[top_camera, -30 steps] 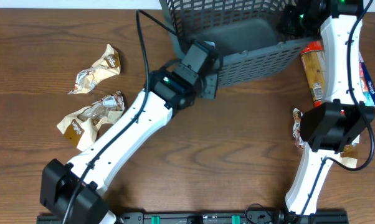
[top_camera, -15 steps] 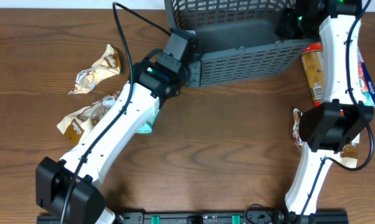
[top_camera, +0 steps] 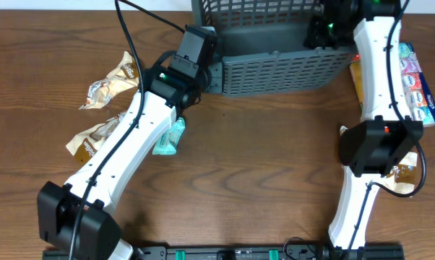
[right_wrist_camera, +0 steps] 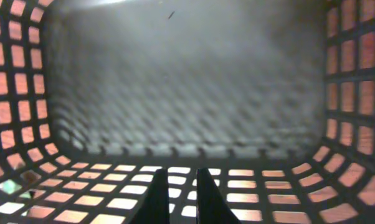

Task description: Pack container

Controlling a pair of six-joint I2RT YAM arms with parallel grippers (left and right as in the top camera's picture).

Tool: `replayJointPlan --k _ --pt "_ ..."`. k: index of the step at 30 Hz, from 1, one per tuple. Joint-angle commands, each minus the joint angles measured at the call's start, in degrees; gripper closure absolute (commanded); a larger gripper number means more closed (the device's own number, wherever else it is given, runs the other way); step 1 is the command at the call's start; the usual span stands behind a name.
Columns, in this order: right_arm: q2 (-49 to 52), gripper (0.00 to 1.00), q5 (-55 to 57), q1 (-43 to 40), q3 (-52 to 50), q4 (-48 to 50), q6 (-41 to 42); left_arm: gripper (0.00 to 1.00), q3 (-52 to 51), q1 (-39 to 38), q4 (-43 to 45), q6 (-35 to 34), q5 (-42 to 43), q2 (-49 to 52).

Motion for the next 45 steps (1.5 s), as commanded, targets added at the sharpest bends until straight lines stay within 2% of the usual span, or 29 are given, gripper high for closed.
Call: replayJointPlan --k 1,10,12,14,17,19,22,23,26,29,30,38,45 --pt "-0.6 0.99 0.5 1.2 0.8 -1.0 -0.4 0.94 0.9 0.4 1.0 0.7 -0.7 -0.1" --pt "-0.6 0.99 5.3 3.1 0.8 -2.5 -0.4 0.93 0.9 2.1 1.9 1.4 -0.6 -0.1" --pt "-0.6 0.99 5.4 3.3 0.8 -2.4 -0.4 0.89 0.9 2.3 1.8 1.6 -0.6 -0.1" --pt "-0.6 0.99 5.4 3.3 0.8 -2.1 -0.4 0.83 0.9 2.3 1.7 1.8 -0.6 -0.1" --pt "-0.7 0.99 5.4 3.3 0.9 -1.2 -0.4 0.59 0.9 2.3 1.2 1.7 -0.6 -0.1" --pt "-1.0 0.90 5.4 3.3 0.9 -0.4 -0.4 0.46 0.9 2.3 0.8 1.8 -0.6 -0.1" --pt "-1.9 0.63 5.3 3.3 0.9 1.5 -0.4 0.34 0.9 2.3 0.3 1.8 -0.6 -0.1" --pt "-2.3 0.48 5.3 3.3 0.9 2.1 -0.4 0.30 0.9 2.3 0.3 1.8 -0.6 -0.1" --pt "-4.0 0.20 3.8 3.3 0.9 4.4 -0.4 0.25 0.9 2.3 -0.2 2.4 -0.6 -0.2" --pt "-5.9 0.04 2.3 3.3 0.9 6.0 -0.3 0.20 0.9 2.3 -0.9 2.7 -0.6 -0.3" --pt "-6.5 0.01 2.3 3.3 0.9 6.5 -0.2 0.19 0.9 2.3 -1.2 2.9 -0.6 -0.4" --pt "-13.6 0.01 2.4 3.1 3.0 7.5 -0.2 0.00 1.0 2.3 -4.7 3.2 -0.6 -4.6" --pt "-24.4 0.01 13.4 -0.4 5.0 3.3 -2.6 0.01 1.0 2.4 -11.3 3.3 -1.0 -12.6"
